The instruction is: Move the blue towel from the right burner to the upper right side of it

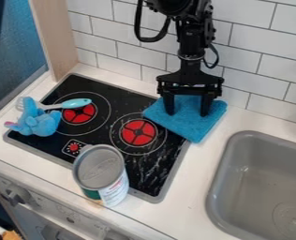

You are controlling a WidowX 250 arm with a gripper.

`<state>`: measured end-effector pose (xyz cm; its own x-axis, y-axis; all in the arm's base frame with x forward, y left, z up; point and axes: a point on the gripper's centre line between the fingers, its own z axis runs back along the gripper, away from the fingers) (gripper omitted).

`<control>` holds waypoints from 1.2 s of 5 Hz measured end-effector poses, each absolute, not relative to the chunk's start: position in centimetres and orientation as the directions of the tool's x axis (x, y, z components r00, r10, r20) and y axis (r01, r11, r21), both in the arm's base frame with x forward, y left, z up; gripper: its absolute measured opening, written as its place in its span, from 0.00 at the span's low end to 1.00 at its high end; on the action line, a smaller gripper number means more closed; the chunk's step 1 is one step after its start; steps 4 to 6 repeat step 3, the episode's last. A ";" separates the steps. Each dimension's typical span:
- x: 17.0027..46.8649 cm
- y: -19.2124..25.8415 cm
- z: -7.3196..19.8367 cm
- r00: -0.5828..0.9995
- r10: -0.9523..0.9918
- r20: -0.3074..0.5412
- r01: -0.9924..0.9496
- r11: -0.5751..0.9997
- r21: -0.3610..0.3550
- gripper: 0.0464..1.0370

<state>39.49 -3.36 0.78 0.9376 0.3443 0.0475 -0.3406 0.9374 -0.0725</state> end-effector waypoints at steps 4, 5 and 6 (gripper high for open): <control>37.8 -0.5 8.5 0.915 0.369 0.161 -0.342 0.924 -0.172 0.96; 37.8 -0.5 8.5 0.915 0.369 0.161 -0.342 0.924 -0.172 0.96; 37.8 -0.5 8.5 0.915 0.369 0.161 -0.342 0.924 -0.172 0.96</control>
